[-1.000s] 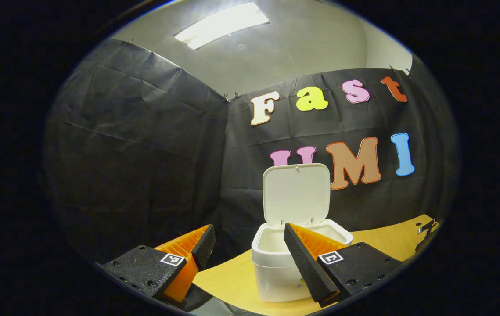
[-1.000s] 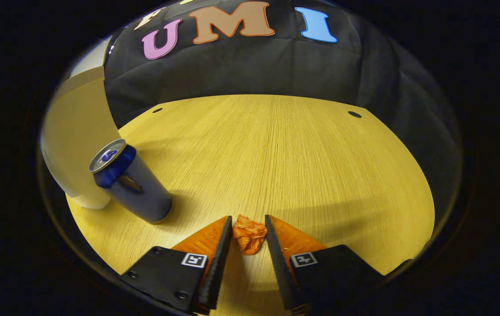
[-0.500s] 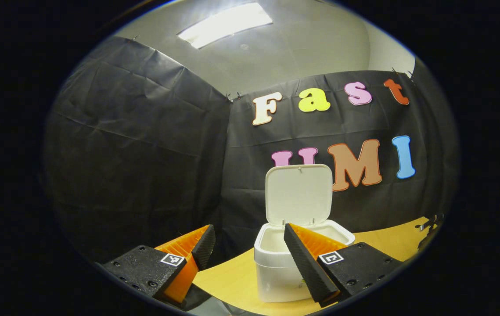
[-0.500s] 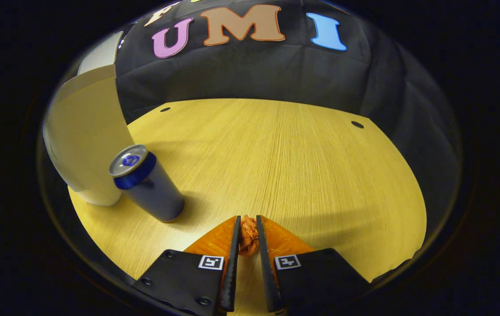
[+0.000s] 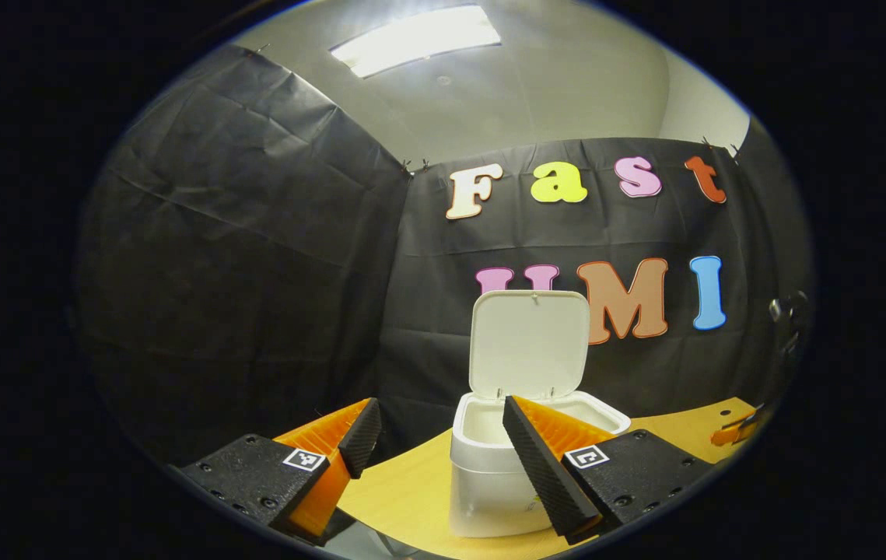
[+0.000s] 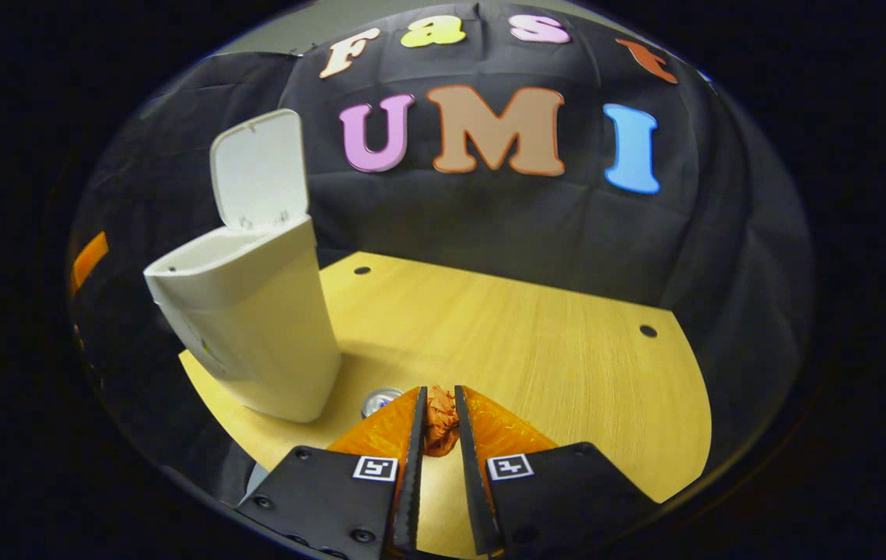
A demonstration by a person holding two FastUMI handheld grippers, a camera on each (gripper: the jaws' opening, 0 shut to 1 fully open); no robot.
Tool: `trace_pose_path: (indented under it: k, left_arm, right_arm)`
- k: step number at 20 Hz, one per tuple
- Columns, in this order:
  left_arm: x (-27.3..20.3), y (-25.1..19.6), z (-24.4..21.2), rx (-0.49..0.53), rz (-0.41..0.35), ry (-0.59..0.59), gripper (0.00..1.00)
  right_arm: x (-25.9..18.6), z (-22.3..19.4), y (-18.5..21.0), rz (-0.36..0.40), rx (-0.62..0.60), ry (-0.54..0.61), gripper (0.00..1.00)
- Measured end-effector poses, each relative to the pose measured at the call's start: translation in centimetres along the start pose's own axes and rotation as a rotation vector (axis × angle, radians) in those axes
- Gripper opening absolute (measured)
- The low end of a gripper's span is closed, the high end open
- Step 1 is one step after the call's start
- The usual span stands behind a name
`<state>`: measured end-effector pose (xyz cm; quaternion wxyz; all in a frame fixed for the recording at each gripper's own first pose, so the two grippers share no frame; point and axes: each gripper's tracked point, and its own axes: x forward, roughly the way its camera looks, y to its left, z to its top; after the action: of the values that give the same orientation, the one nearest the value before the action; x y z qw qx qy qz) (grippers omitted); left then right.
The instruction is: Press the lid of the desktop garbage bin to open it, pick up the crumpled paper on the desktop and throw it into the bin, then pick up the pop can on the desktop and drop it into the bin, and finally close the garbage bin lid.
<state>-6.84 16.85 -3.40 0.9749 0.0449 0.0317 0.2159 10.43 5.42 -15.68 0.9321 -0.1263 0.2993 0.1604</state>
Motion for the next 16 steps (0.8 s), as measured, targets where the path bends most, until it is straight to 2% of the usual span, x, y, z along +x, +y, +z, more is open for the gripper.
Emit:
trace_pose_path:
  k: [3, 7, 9, 16]
  left_arm:
    - [0.0, 1.9, -1.2, -0.011, 0.033, 0.024, 0.95]
    - [-1.0, 5.2, -1.9, 0.007, 0.099, 0.043, 0.95]
    - [-1.7, 7.2, -2.2, 0.019, 0.138, 0.051, 0.95]
    - [-5.3, 13.3, -2.0, 0.077, 0.298, 0.065, 0.96]
  right_arm:
    - [-0.7, 6.3, 5.0, 0.092, -0.074, -0.095, 0.28]
    - [0.2, 12.1, 11.3, 0.217, -0.145, -0.182, 0.28]
    - [0.9, 13.8, 14.1, 0.266, -0.165, -0.205, 0.29]
    - [4.1, 15.3, 18.4, 0.350, -0.201, -0.202, 0.28]
